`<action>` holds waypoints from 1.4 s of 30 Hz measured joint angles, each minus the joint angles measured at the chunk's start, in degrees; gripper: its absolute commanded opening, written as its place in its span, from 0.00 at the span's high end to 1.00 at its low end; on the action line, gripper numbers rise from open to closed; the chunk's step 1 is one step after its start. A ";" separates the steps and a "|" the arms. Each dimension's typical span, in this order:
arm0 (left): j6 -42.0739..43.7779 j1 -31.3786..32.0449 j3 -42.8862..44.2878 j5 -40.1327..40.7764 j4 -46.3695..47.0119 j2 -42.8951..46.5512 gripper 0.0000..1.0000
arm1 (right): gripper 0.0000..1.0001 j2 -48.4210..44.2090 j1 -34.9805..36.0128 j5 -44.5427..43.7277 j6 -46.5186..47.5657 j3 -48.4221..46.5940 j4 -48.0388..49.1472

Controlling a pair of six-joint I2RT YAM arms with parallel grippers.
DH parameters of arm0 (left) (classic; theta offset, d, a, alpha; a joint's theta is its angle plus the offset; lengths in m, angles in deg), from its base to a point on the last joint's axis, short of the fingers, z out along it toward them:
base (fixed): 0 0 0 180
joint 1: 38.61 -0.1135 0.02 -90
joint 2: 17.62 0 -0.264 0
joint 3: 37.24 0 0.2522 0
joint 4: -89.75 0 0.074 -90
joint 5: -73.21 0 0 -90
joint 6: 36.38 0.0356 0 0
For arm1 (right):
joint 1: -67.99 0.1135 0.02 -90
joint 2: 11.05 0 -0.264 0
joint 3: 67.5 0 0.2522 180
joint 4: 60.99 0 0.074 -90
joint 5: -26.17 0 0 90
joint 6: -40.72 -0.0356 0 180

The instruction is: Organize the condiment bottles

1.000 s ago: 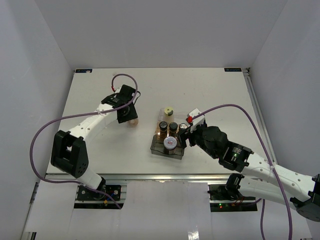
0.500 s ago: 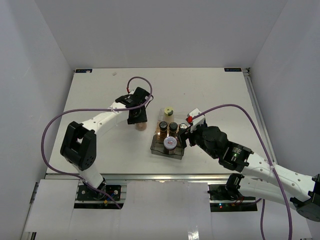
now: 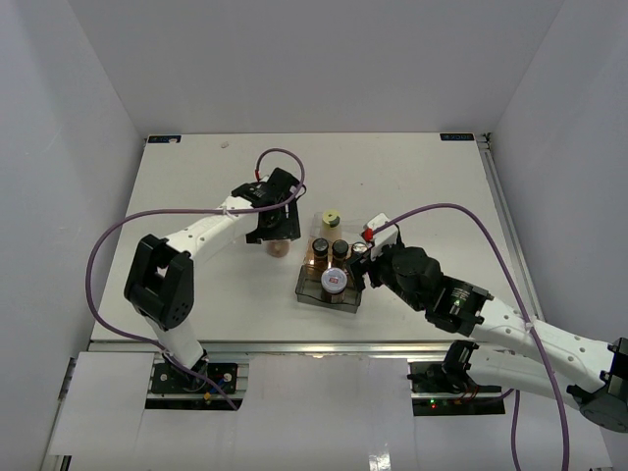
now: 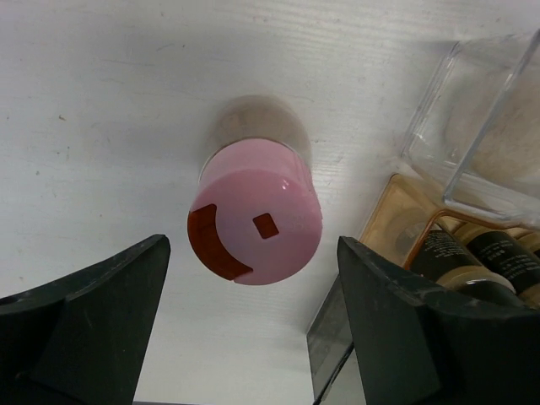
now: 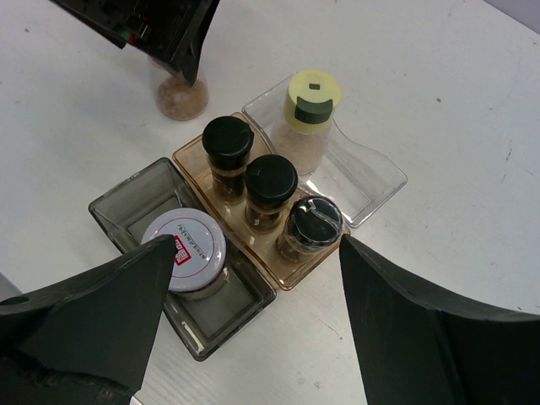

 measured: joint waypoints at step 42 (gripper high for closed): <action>8.14 -23.34 -25.81 -2.67 11.29 51.21 0.02 | 0.16 67.79 -1.17 12.20 1.60 -57.78 -10.02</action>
